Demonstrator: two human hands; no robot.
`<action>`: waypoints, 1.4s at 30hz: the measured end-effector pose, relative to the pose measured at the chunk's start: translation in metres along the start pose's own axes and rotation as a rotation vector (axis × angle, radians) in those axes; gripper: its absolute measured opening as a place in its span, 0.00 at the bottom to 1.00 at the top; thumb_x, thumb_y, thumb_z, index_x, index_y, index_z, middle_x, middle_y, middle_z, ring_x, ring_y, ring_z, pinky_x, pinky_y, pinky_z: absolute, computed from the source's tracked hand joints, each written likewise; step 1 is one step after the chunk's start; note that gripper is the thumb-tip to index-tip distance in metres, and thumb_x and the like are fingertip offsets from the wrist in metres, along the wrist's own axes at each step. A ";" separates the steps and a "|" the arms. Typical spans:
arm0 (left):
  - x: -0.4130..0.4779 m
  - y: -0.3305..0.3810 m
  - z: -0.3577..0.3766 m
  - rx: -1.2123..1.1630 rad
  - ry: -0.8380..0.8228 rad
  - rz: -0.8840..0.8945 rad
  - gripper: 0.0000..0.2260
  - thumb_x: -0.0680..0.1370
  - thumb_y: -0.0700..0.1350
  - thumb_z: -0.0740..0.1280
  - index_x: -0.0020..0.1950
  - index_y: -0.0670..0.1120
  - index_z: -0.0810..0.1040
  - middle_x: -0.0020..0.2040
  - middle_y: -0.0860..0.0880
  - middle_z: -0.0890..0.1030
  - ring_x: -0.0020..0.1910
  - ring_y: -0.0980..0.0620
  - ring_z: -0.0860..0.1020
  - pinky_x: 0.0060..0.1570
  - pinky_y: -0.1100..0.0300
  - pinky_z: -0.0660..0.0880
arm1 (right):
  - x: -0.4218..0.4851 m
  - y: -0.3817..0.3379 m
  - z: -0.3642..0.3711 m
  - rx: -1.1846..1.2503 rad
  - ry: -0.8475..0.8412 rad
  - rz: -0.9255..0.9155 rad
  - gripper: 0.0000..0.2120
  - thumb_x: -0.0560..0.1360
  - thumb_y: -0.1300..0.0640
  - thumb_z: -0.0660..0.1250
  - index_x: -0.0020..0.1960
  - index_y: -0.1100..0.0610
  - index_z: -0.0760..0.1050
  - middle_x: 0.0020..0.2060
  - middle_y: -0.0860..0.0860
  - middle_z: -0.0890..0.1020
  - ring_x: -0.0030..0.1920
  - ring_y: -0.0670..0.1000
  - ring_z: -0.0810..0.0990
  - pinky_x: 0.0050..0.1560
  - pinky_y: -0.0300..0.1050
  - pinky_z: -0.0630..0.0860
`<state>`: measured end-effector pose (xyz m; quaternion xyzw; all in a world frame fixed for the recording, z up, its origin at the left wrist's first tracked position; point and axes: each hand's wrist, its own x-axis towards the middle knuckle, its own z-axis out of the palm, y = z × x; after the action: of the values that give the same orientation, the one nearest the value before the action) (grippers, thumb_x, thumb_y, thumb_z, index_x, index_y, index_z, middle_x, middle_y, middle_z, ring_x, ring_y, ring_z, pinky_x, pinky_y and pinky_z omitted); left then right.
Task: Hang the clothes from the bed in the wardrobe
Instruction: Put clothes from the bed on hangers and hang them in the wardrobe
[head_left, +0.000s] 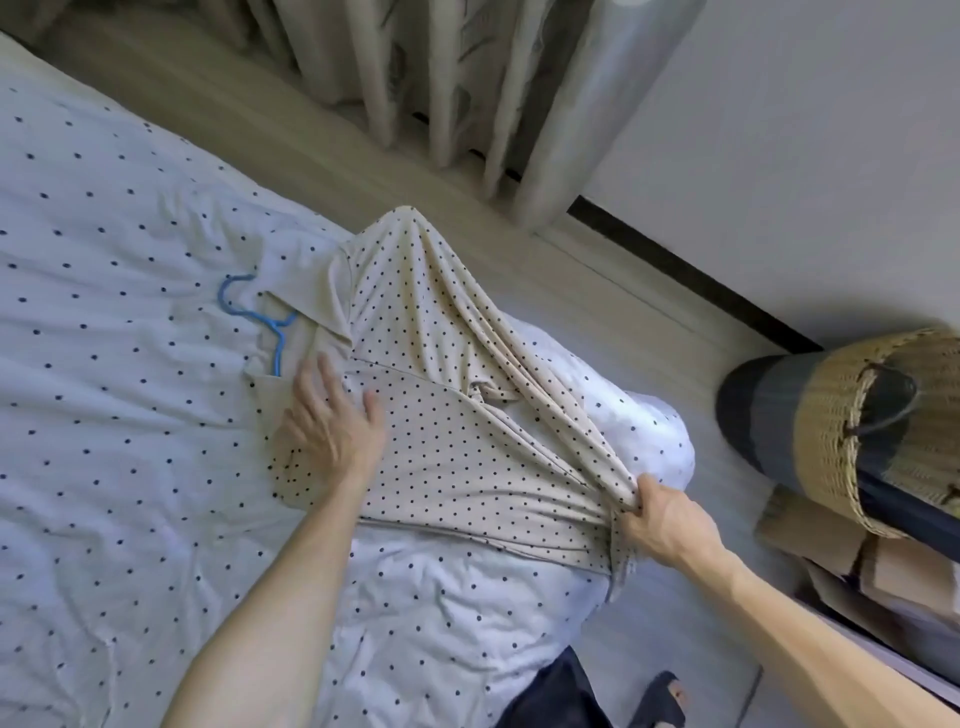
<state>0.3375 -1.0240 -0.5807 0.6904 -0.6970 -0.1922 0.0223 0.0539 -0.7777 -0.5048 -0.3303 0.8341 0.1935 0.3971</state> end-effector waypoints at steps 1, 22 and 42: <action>-0.019 0.010 0.003 0.037 -0.057 0.145 0.33 0.77 0.54 0.65 0.80 0.48 0.58 0.78 0.41 0.59 0.73 0.38 0.63 0.70 0.39 0.60 | -0.004 0.005 -0.003 -0.032 0.034 0.009 0.06 0.75 0.52 0.57 0.45 0.54 0.63 0.41 0.52 0.76 0.43 0.60 0.78 0.39 0.49 0.74; -0.178 0.189 -0.070 0.530 -0.783 0.636 0.24 0.81 0.47 0.58 0.79 0.51 0.62 0.77 0.43 0.64 0.76 0.44 0.63 0.75 0.41 0.56 | -0.118 0.086 -0.036 0.370 0.186 -0.138 0.18 0.80 0.56 0.59 0.69 0.50 0.73 0.68 0.50 0.77 0.67 0.53 0.74 0.65 0.43 0.69; -0.559 0.426 -0.152 0.460 -0.334 1.898 0.20 0.81 0.52 0.58 0.74 0.60 0.68 0.73 0.55 0.70 0.75 0.51 0.63 0.71 0.52 0.62 | -0.477 0.356 0.116 0.596 1.166 0.432 0.19 0.80 0.46 0.56 0.63 0.47 0.81 0.64 0.46 0.81 0.69 0.49 0.74 0.70 0.49 0.70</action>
<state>0.0021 -0.5289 -0.1819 -0.2029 -0.9757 -0.0495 -0.0660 0.0876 -0.2684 -0.1771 -0.0836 0.9763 -0.1785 -0.0898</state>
